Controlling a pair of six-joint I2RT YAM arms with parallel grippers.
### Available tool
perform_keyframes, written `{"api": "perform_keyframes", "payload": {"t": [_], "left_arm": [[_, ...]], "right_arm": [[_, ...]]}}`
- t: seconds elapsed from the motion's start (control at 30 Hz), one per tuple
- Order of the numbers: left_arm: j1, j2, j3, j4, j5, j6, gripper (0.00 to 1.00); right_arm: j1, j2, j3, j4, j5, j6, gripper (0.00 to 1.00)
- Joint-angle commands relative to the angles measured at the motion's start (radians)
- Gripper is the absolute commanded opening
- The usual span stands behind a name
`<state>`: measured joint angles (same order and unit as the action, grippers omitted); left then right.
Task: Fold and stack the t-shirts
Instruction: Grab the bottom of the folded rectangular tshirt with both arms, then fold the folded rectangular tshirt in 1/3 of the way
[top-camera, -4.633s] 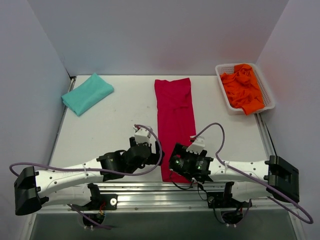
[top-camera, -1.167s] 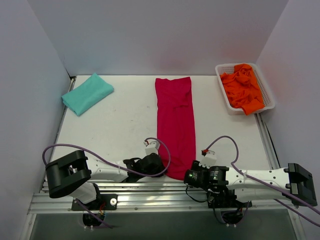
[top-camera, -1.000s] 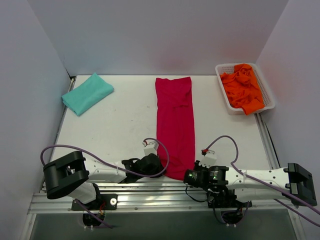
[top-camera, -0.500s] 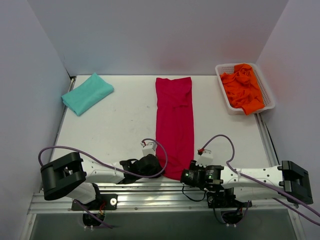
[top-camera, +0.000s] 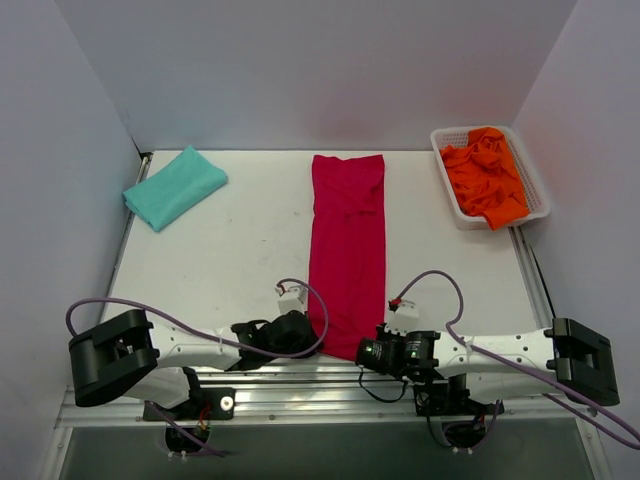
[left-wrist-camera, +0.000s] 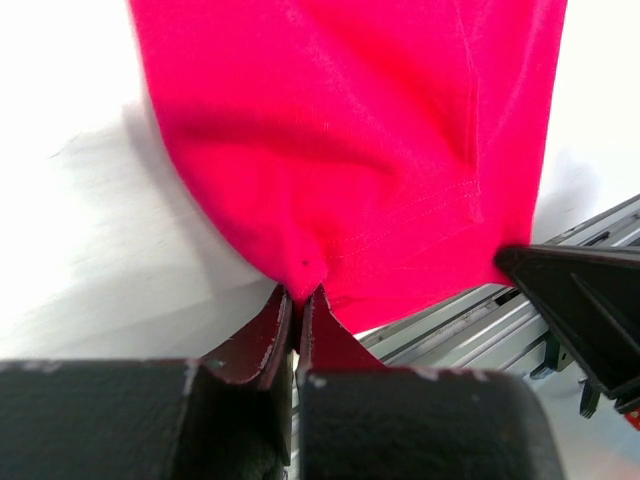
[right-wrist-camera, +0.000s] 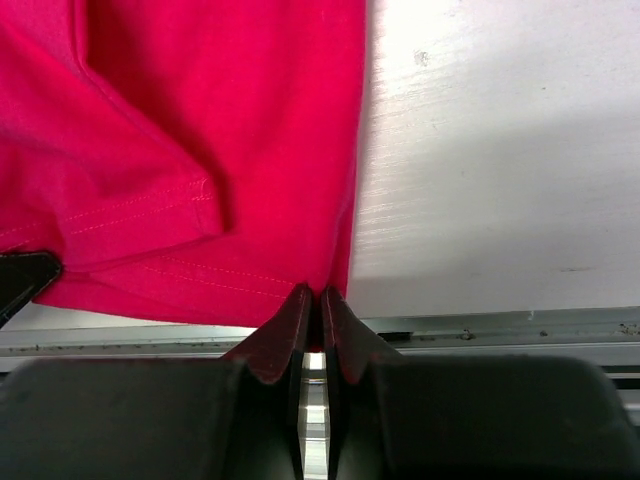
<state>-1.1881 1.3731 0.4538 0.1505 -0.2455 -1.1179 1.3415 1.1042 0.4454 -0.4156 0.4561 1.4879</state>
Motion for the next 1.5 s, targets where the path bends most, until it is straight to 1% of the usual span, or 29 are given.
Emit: {"api": "perform_keyframes", "payload": {"t": [0.0, 0.1, 0.13, 0.17, 0.27, 0.33, 0.53, 0.57, 0.67, 0.7, 0.73, 0.8, 0.83, 0.87, 0.9, 0.97, 1.0, 1.07, 1.1, 1.13, 1.2, 1.23, 1.3, 1.43, 1.47], "left_arm": [[0.005, -0.069, 0.002, -0.095, -0.034, 0.013, 0.02], [-0.001, -0.167, 0.016, -0.207, -0.057, 0.020, 0.02], [-0.002, -0.224, 0.025, -0.244, -0.066, 0.021, 0.02], [-0.004, -0.253, 0.034, -0.312, -0.074, 0.024, 0.02], [-0.008, -0.341, 0.078, -0.417, -0.103, 0.043, 0.02], [-0.010, -0.377, 0.106, -0.443, -0.113, 0.052, 0.02], [-0.005, -0.385, 0.189, -0.497, -0.141, 0.095, 0.02], [-0.002, -0.381, 0.225, -0.505, -0.155, 0.114, 0.02], [0.019, -0.358, 0.292, -0.528, -0.188, 0.165, 0.02], [0.027, -0.352, 0.340, -0.535, -0.196, 0.176, 0.02], [0.034, -0.344, 0.361, -0.539, -0.201, 0.190, 0.02], [0.061, -0.336, 0.399, -0.520, -0.215, 0.228, 0.02], [0.073, -0.324, 0.407, -0.514, -0.213, 0.237, 0.02], [0.085, -0.318, 0.413, -0.491, -0.210, 0.260, 0.02], [0.116, -0.312, 0.428, -0.483, -0.201, 0.270, 0.02], [0.145, -0.296, 0.433, -0.439, -0.187, 0.297, 0.02], [0.180, -0.290, 0.436, -0.424, -0.176, 0.306, 0.02], [0.214, -0.270, 0.450, -0.385, -0.138, 0.329, 0.02], [0.228, -0.261, 0.457, -0.379, -0.127, 0.336, 0.02], [0.260, -0.238, 0.477, -0.370, -0.100, 0.345, 0.02], [0.288, -0.211, 0.497, -0.352, -0.071, 0.363, 0.02], [0.318, -0.177, 0.508, -0.347, -0.058, 0.372, 0.02], [0.349, -0.141, 0.537, -0.324, 0.007, 0.385, 0.02], [0.422, -0.054, 0.537, -0.215, 0.104, 0.389, 0.02], [0.456, -0.037, 0.548, -0.203, 0.144, 0.388, 0.02]], "right_arm": [[-0.001, -0.038, -0.007, -0.057, 0.030, 0.017, 0.00], [0.010, -0.082, 0.028, -0.126, 0.067, 0.032, 0.00], [0.011, -0.090, 0.039, -0.168, 0.078, 0.034, 0.00], [0.013, -0.107, 0.052, -0.189, 0.087, 0.035, 0.00], [0.015, -0.136, 0.093, -0.238, 0.122, 0.026, 0.00], [0.013, -0.142, 0.116, -0.255, 0.153, 0.012, 0.00], [0.012, -0.133, 0.226, -0.264, 0.249, -0.052, 0.00], [0.008, -0.129, 0.266, -0.267, 0.292, -0.073, 0.00], [-0.016, -0.116, 0.320, -0.266, 0.352, -0.115, 0.00], [-0.024, -0.113, 0.346, -0.259, 0.381, -0.145, 0.00], [-0.034, -0.112, 0.354, -0.226, 0.386, -0.170, 0.00], [-0.086, -0.104, 0.365, -0.183, 0.389, -0.246, 0.00], [-0.105, -0.101, 0.363, -0.134, 0.386, -0.273, 0.00], [-0.148, -0.095, 0.363, -0.105, 0.382, -0.296, 0.00], [-0.168, -0.090, 0.363, -0.079, 0.377, -0.336, 0.00], [-0.208, -0.064, 0.363, -0.008, 0.380, -0.366, 0.00], [-0.223, -0.049, 0.366, 0.007, 0.385, -0.376, 0.00], [-0.255, 0.000, 0.381, 0.061, 0.383, -0.408, 0.00], [-0.290, 0.017, 0.384, 0.083, 0.378, -0.423, 0.00], [-0.307, 0.052, 0.395, 0.130, 0.363, -0.457, 0.00], [-0.359, 0.088, 0.407, 0.167, 0.349, -0.483, 0.00], [-0.373, 0.120, 0.415, 0.199, 0.346, -0.494, 0.00], [-0.398, 0.150, 0.438, 0.225, 0.334, -0.528, 0.00], [-0.455, 0.232, 0.487, 0.270, 0.335, -0.574, 0.00], [-0.467, 0.243, 0.496, 0.274, 0.331, -0.581, 0.00]]}}
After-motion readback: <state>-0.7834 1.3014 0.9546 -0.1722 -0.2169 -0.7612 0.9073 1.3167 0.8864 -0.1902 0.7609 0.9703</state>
